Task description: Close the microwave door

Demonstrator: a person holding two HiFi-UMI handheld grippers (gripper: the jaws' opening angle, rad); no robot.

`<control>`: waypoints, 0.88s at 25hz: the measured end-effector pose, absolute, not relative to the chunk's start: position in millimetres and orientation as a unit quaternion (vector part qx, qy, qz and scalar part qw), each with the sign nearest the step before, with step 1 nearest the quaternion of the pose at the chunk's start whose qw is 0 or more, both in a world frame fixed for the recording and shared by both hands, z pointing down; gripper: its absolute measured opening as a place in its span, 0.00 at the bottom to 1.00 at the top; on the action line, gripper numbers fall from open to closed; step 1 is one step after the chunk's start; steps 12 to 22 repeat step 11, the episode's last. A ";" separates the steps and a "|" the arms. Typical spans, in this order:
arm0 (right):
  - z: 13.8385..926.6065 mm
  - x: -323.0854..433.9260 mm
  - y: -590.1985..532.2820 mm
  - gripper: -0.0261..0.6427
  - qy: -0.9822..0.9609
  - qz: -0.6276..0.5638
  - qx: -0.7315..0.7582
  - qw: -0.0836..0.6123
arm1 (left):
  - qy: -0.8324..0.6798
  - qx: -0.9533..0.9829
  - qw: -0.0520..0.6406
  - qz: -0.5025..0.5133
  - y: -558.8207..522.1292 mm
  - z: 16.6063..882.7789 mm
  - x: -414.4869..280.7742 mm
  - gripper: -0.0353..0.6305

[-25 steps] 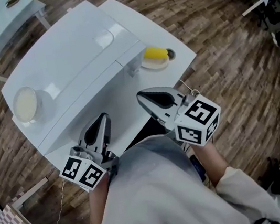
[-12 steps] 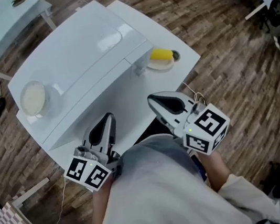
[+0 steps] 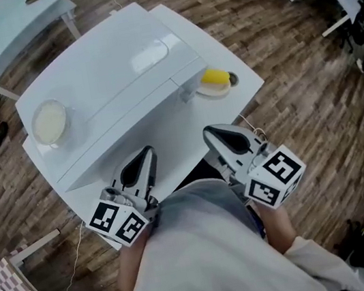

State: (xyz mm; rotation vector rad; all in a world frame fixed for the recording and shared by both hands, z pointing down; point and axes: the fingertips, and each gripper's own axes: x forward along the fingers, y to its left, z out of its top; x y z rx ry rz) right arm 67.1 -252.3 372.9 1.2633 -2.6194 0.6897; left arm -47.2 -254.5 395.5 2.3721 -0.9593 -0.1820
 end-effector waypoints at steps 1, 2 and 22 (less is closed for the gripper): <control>373.5 67.6 -252.2 0.07 -0.873 0.232 0.422 0.075 | -0.358 0.887 0.284 -0.068 -254.0 395.2 -46.0 0.08; 374.1 67.6 -251.9 0.07 -0.872 0.234 0.422 0.073 | -0.357 0.888 0.283 -0.069 -253.3 394.7 -44.8 0.08; 379.1 71.3 -244.9 0.07 -0.870 0.248 0.421 0.071 | -0.348 0.891 0.283 -0.066 -248.3 395.5 -36.2 0.08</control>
